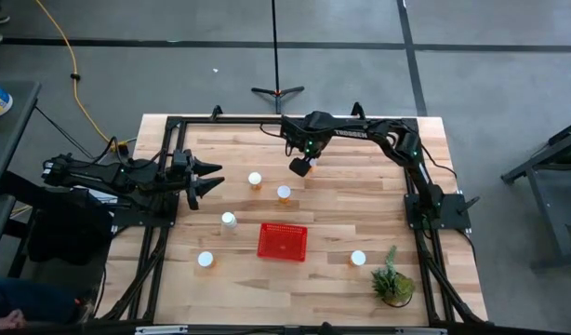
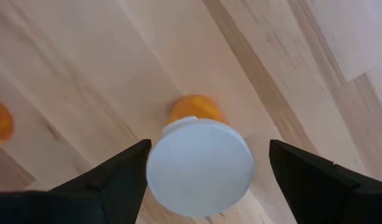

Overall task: Pick and place pill bottles into a basket
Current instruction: Put the orange pill bottle into the red bin

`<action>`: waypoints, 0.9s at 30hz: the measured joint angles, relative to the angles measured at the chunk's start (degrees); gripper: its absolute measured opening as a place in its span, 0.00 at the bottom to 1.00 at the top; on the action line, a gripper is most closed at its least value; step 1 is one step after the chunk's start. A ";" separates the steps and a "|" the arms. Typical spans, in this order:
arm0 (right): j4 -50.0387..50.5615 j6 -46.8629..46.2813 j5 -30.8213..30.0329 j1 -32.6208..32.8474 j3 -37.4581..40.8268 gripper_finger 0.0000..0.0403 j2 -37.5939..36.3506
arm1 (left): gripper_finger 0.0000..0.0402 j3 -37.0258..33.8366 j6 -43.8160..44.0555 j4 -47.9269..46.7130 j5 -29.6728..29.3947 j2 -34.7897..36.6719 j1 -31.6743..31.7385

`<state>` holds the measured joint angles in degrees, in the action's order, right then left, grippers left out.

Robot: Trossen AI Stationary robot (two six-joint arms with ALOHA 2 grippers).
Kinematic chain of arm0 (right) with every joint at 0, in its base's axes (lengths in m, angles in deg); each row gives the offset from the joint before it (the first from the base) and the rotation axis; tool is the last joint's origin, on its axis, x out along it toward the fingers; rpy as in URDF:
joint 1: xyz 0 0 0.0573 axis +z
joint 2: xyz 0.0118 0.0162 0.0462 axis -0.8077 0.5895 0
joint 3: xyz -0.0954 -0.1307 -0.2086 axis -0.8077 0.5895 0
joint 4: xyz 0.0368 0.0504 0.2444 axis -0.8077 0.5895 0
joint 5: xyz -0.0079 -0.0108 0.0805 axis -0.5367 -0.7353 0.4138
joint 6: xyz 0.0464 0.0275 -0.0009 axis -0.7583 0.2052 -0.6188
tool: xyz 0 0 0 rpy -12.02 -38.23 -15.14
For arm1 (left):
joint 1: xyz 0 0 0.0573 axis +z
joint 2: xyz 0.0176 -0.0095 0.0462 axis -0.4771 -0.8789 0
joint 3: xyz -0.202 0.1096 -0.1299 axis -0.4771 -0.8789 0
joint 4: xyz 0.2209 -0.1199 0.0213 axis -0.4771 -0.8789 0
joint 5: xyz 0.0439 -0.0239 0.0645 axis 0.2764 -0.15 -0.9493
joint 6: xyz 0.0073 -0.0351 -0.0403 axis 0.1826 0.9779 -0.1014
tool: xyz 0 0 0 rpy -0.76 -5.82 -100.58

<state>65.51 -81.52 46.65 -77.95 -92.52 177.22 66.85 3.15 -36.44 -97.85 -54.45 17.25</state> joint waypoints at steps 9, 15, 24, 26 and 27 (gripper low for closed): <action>-0.23 1.26 0.25 -0.02 0.00 0.78 0.63 | 0.59 0.00 -0.02 0.02 0.02 0.02 0.00; -0.48 1.45 -0.15 -0.06 0.00 0.78 0.66 | 0.59 0.00 -0.01 0.02 0.04 0.02 0.00; 0.00 1.38 0.01 -0.20 0.00 0.73 0.66 | 0.59 0.00 -0.01 0.02 0.04 0.02 -0.01; 0.03 1.36 0.01 -0.22 0.00 0.71 0.66 | 0.59 0.00 -0.02 0.02 0.04 0.02 0.00; 0.03 1.33 -0.01 -0.20 0.00 0.70 0.66 | 0.59 0.00 -0.01 0.02 0.04 0.02 -0.02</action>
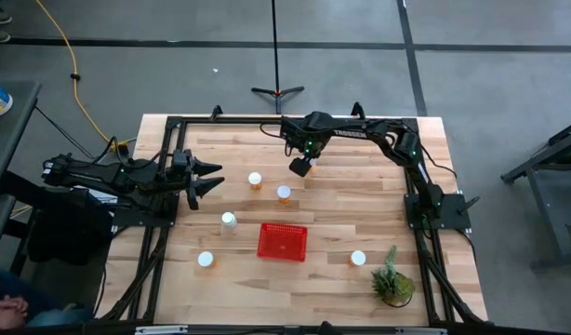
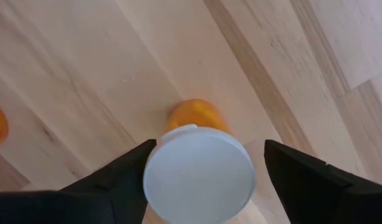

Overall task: Pick and place pill bottles into a basket
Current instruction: Put the orange pill bottle into the red bin

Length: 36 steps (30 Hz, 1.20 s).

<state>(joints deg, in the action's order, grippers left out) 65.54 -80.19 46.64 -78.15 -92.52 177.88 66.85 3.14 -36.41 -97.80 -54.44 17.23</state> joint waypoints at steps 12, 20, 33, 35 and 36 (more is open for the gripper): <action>0.20 -0.48 -0.02 -0.02 0.00 0.62 0.00 | 0.59 0.00 0.00 0.00 0.00 0.00 0.00; 0.22 -0.54 -0.42 0.00 0.00 0.58 0.00 | 0.59 0.00 -0.01 0.00 0.00 0.00 0.00; 0.44 -0.70 -0.70 -0.01 0.00 0.49 0.00 | 0.59 0.00 -0.01 0.00 0.00 0.00 0.02; 0.44 -0.70 -0.70 -0.02 0.00 0.49 0.00 | 0.59 0.00 -0.01 0.00 0.01 0.00 0.00; 0.44 -0.70 -0.72 0.00 0.00 0.50 0.00 | 0.59 0.00 -0.01 0.00 0.00 0.00 0.01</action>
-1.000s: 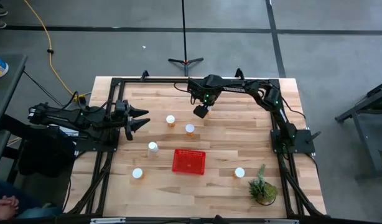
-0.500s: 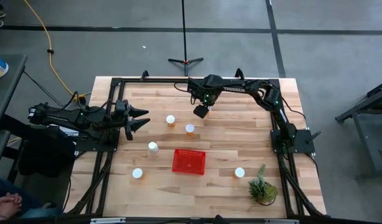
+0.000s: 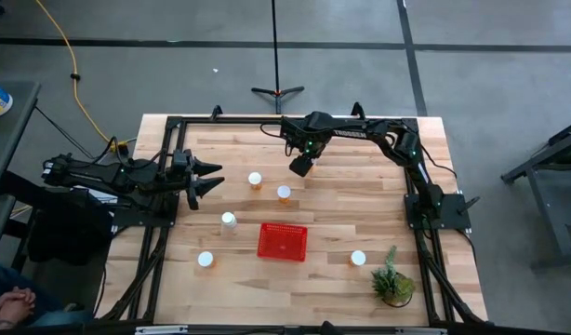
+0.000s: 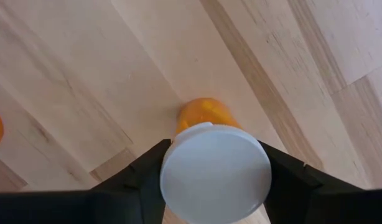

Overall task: Pick and place pill bottles into a basket
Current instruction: Put the orange pill bottle into the red bin

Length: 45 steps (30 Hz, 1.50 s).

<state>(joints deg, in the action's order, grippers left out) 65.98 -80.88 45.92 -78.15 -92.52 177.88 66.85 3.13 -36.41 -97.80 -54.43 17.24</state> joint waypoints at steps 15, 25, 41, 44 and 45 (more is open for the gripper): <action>5.59 -1.07 1.21 -0.02 -0.04 0.51 0.00 | 0.59 0.00 0.00 0.00 0.00 0.00 0.01; 9.64 -0.87 1.92 2.11 -0.56 0.51 -0.24 | 0.59 0.00 0.00 0.00 0.02 -0.02 0.01; 20.08 -1.31 0.16 8.63 -21.54 0.50 -0.44 | 0.59 0.00 0.00 0.00 0.02 0.00 0.01; 21.36 -1.55 0.68 10.85 -27.33 0.48 -0.46 | 0.59 0.00 0.00 0.00 0.02 -0.01 0.00; 21.93 -1.79 0.78 11.60 -29.14 0.48 -0.46 | 0.59 0.00 -0.02 0.00 0.02 -0.01 -0.01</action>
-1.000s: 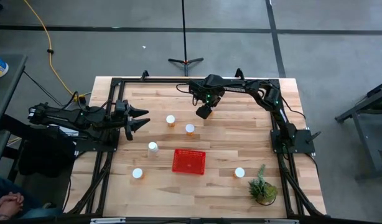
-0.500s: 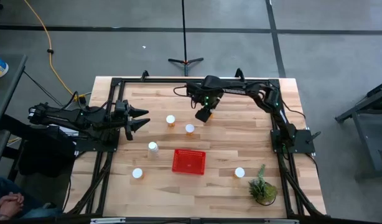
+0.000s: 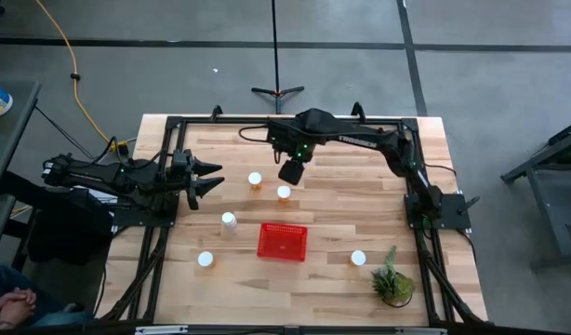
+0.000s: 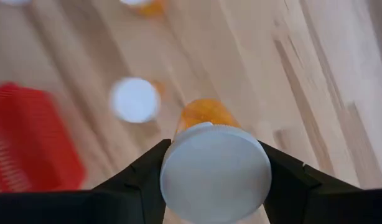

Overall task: Pick and place pill bottles into a basket
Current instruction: Put the orange pill bottle into the red bin

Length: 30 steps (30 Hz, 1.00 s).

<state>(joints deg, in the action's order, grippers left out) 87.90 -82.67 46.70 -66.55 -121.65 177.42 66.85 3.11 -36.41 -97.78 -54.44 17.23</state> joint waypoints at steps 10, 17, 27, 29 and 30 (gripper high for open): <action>4.22 -5.47 0.85 8.36 -1.29 0.50 -2.51 | 0.59 0.00 -0.04 -0.01 0.04 0.01 0.00; 1.44 -9.80 3.88 14.57 -1.34 0.49 -2.67 | 0.59 0.00 -0.44 -0.02 0.04 -0.01 0.00; -3.41 -13.43 1.14 20.87 -0.81 0.49 -2.58 | 0.59 0.00 -0.44 -0.02 0.04 0.00 0.01; -3.57 -14.02 0.78 21.49 -0.81 0.49 -2.39 | 0.59 0.00 -0.44 -0.02 0.04 0.00 0.01; -3.54 -14.13 0.72 21.82 -0.81 0.49 -2.27 | 0.59 0.00 -0.44 -0.02 0.04 -0.01 0.01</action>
<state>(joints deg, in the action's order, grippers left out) 84.37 -96.80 47.42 -44.73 -122.46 175.14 66.85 2.67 -36.44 -97.74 -54.45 17.24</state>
